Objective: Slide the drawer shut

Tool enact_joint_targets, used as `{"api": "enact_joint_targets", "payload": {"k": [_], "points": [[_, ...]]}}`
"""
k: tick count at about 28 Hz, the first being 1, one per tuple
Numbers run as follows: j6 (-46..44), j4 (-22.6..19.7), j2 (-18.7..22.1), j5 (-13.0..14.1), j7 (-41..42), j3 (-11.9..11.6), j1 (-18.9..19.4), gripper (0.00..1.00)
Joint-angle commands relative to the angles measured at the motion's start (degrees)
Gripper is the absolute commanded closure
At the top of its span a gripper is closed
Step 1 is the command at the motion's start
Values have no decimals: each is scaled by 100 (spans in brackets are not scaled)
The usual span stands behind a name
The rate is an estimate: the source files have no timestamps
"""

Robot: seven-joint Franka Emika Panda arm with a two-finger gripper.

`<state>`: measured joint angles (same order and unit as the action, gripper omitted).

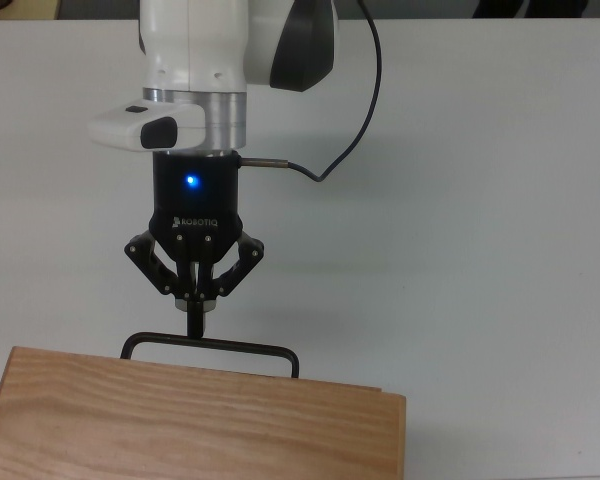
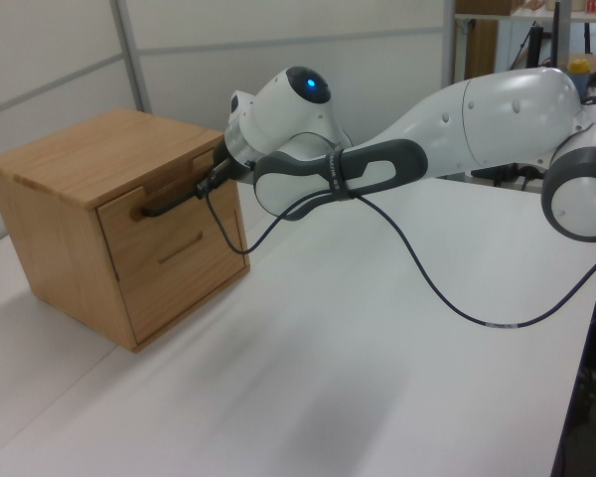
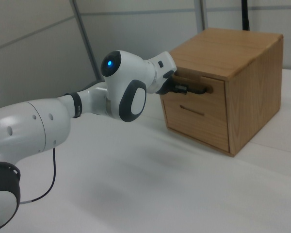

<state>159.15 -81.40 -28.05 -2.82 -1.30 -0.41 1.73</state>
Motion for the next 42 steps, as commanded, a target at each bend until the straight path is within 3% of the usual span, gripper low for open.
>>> {"api": "enact_joint_targets", "payload": {"k": [1,5,15,19,22,26,37,42], "points": [[214,-6,0,-123,-81,-39,-112,100],[-601,-218,264,-105,-55,-39,-103,100],[-2721,-236,633,-52,-72,5,-77,100],[-3793,-297,1037,61,-99,-3,-68,100],[-4497,-420,1459,404,-55,-47,-68,100],[-5199,-665,1942,457,-28,-56,-33,100],[-5991,-1527,3023,431,-81,23,3,100],[-6326,-1510,3086,431,-72,23,3,97]]}}
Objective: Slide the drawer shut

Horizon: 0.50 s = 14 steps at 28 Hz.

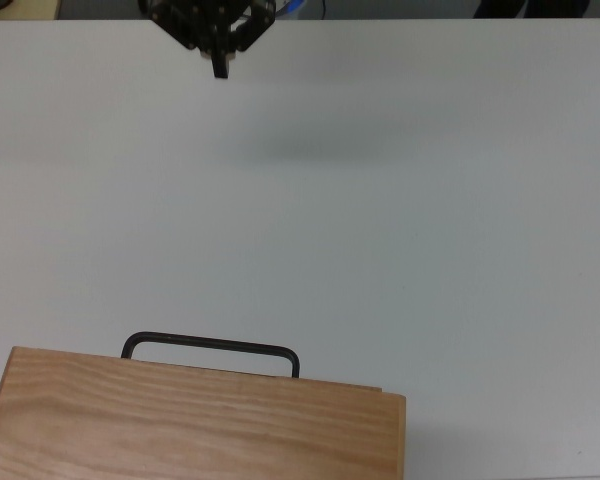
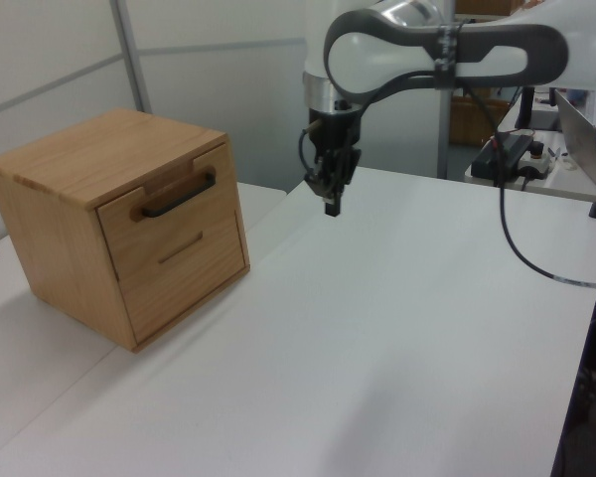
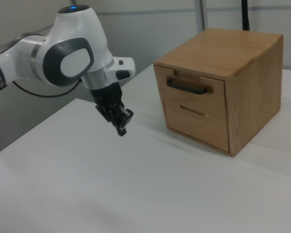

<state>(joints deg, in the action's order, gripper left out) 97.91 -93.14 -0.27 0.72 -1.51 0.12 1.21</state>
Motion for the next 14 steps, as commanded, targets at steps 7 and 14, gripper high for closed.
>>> {"api": "enact_joint_targets", "payload": {"k": [7,14], "points": [[-211,-310,282,69,-78,-30,46,0],[-211,-205,256,16,-25,-30,46,0]]}}
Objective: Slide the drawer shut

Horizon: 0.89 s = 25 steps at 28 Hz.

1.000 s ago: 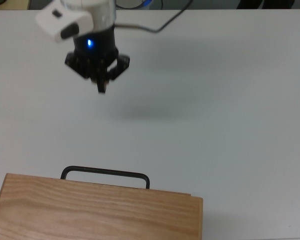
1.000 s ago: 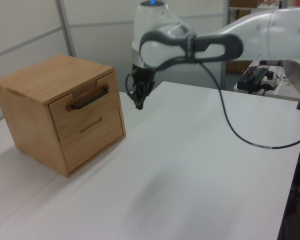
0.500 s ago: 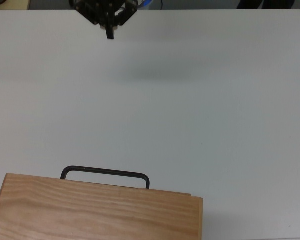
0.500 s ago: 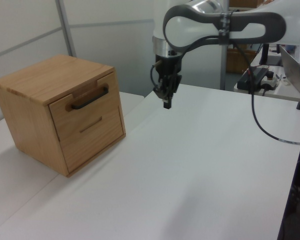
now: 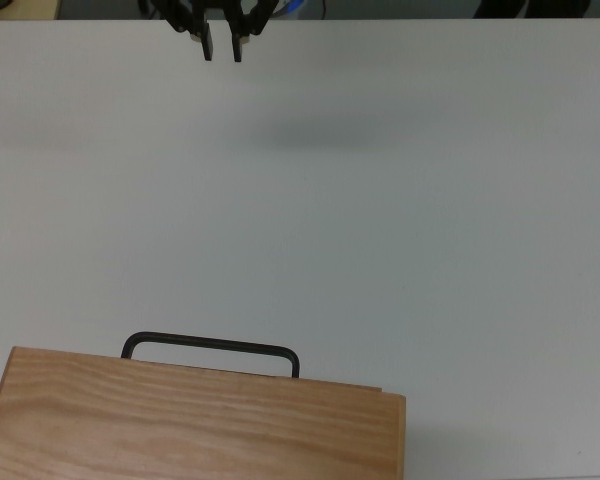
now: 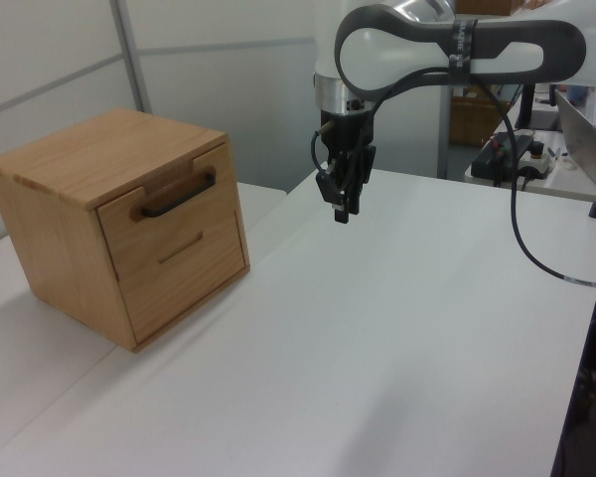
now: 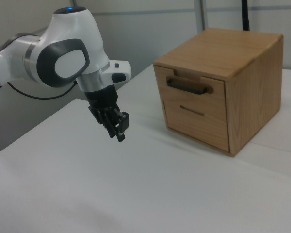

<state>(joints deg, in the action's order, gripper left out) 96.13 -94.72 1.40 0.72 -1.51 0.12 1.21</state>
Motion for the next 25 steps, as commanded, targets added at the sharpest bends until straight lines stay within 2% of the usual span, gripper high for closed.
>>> {"api": "enact_joint_targets", "payload": {"k": [1,10,14,25], "points": [[-41,-29,80,-1,-25,-30,46,0],[-41,59,-43,-72,19,-39,37,0],[-59,59,-43,-159,343,-39,46,0],[-50,77,-140,-168,327,-39,46,0]]}}
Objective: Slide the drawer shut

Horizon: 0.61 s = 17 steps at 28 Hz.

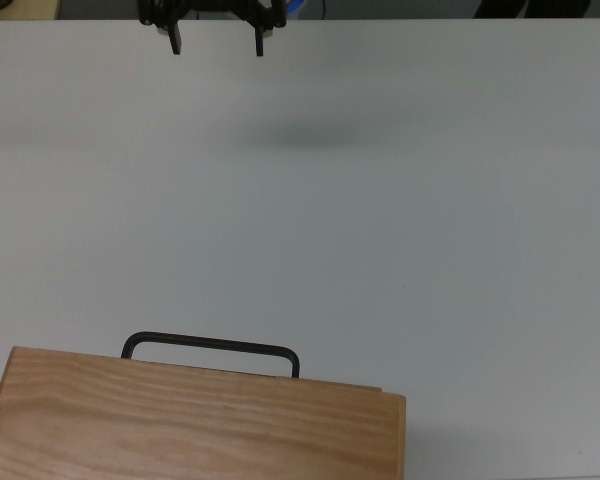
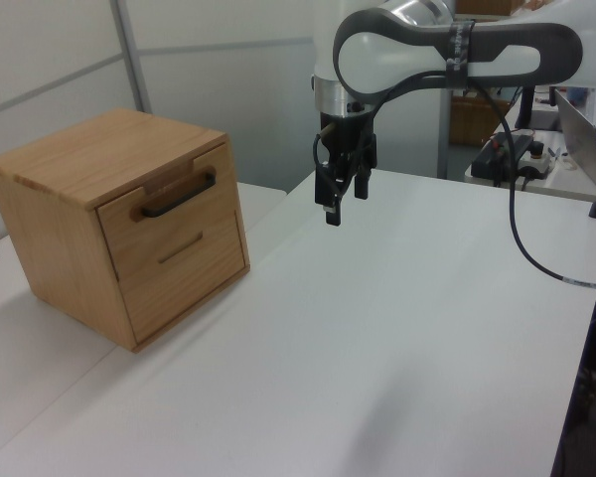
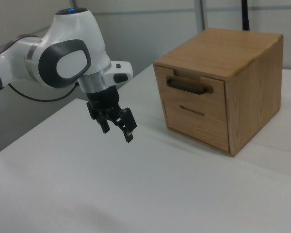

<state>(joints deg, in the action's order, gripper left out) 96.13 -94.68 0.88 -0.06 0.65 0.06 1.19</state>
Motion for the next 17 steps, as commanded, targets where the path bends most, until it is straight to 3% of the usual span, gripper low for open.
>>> {"api": "enact_joint_targets", "payload": {"k": [1,17], "points": [[-50,72,-106,-90,120,-33,48,0],[-50,90,-115,-125,111,-32,39,0]]}}
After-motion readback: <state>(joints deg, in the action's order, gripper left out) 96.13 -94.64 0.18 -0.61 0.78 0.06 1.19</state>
